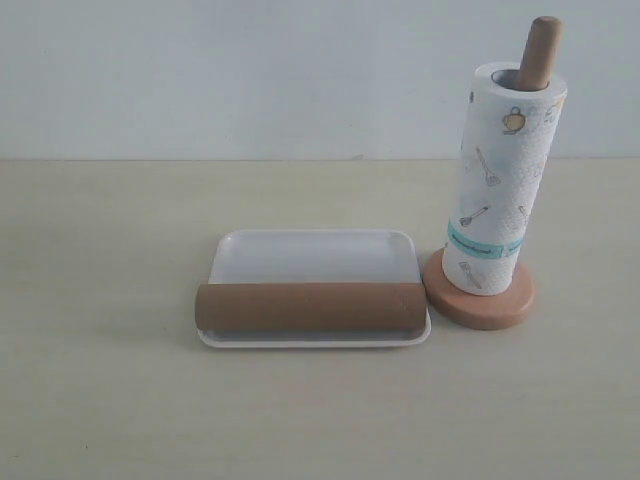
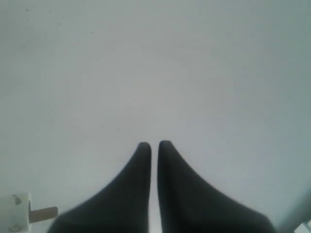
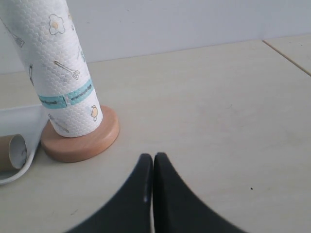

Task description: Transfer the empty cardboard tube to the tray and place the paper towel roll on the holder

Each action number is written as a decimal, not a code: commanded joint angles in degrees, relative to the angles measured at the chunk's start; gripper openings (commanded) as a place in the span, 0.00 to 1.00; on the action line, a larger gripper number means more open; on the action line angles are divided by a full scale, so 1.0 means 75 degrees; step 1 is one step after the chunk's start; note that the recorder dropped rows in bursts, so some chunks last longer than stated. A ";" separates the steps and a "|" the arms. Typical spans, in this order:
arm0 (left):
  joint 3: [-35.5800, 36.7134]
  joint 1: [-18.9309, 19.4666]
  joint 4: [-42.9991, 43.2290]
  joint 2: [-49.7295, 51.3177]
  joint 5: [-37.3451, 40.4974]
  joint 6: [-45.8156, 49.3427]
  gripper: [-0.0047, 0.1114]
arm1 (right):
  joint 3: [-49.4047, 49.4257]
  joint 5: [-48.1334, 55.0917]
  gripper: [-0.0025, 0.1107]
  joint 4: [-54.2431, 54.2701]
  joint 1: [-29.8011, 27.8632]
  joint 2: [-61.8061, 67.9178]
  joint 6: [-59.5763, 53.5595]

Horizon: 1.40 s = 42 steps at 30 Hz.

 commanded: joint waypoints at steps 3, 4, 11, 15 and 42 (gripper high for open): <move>0.0149 0.0030 0.0173 -0.0047 -0.0423 -0.0072 0.08 | -0.0004 -0.0050 0.02 -0.0013 -0.0031 -0.0041 -0.0019; 0.0203 0.0030 0.0226 -0.0087 -0.0437 -0.0072 0.08 | -0.0004 -0.0050 0.02 -0.0013 -0.0031 -0.0041 -0.0019; 0.0689 0.0030 -0.2155 -0.0670 0.0638 0.3395 0.08 | -0.0004 -0.0050 0.02 -0.0013 -0.0031 -0.0041 -0.0019; 0.0689 0.0030 -0.3013 -0.0784 0.1357 0.6650 0.08 | -0.0004 -0.0050 0.02 -0.0013 -0.0031 -0.0041 -0.0019; 0.1432 0.0892 -0.2952 -0.0784 0.3672 1.5944 0.08 | -0.0004 -0.0050 0.02 -0.0013 -0.0031 -0.0041 -0.0019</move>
